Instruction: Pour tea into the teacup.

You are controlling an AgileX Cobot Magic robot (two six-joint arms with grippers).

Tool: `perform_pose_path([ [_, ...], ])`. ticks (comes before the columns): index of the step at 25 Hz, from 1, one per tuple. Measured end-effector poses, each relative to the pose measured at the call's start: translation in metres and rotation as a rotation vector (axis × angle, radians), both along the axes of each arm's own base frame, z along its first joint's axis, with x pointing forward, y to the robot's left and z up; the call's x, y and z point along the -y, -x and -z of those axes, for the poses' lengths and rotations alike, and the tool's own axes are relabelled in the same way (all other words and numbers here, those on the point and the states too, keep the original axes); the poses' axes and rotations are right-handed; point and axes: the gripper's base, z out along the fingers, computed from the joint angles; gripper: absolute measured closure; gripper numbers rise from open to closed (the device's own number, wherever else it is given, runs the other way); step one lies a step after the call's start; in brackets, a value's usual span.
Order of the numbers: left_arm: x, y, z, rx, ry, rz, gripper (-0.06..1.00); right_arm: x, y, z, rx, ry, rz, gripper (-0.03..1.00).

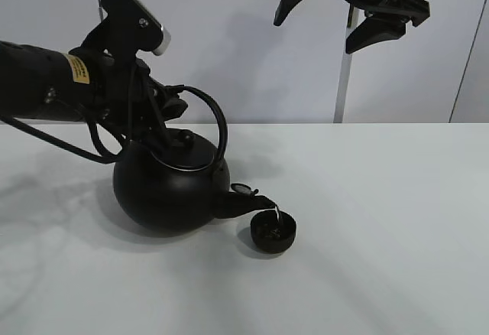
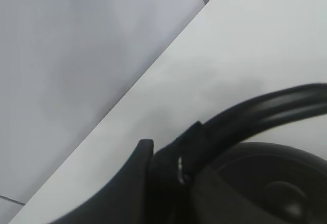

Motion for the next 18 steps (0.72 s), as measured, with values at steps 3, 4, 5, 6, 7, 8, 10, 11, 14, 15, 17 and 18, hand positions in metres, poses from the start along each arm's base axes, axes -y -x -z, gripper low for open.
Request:
perform_pose_path([
  [3,0.0,0.0,0.0,0.001,-0.001,0.001,0.85,0.0,0.0,0.0,0.0,0.0,0.0,0.31],
  [4,0.0,0.0,0.0,0.001,-0.001,0.001,0.85,0.0,0.0,0.0,0.0,0.0,0.0,0.31],
  [5,0.0,0.0,0.0,0.001,-0.001,0.001,0.85,0.0,0.0,0.0,0.0,0.0,0.0,0.31],
  [6,0.0,0.0,0.0,0.001,-0.002,0.001,0.85,0.0,0.0,0.0,0.0,0.0,0.0,0.31],
  [7,0.0,0.0,0.0,0.003,-0.004,0.002,0.85,0.0,0.0,0.0,0.0,0.0,0.0,0.31],
  [8,0.0,0.0,0.0,0.003,-0.004,0.002,0.85,0.0,0.0,0.0,0.0,0.0,0.0,0.31],
  [10,0.0,0.0,0.0,0.004,-0.006,0.003,0.85,0.0,0.0,0.0,0.0,0.0,0.0,0.31],
  [11,0.0,0.0,0.0,0.004,-0.006,0.003,0.85,0.0,0.0,0.0,0.0,0.0,0.0,0.31],
  [14,0.0,0.0,0.0,0.004,-0.006,0.003,0.85,0.0,0.0,0.0,0.0,0.0,0.0,0.31],
  [15,0.0,0.0,0.0,0.004,-0.006,0.003,0.85,0.0,0.0,0.0,0.0,0.0,0.0,0.31],
  [17,0.0,0.0,0.0,0.004,-0.006,0.003,0.85,0.0,0.0,0.0,0.0,0.0,0.0,0.31],
  [18,0.0,0.0,0.0,0.004,-0.006,0.003,0.85,0.0,0.0,0.0,0.0,0.0,0.0,0.31],
])
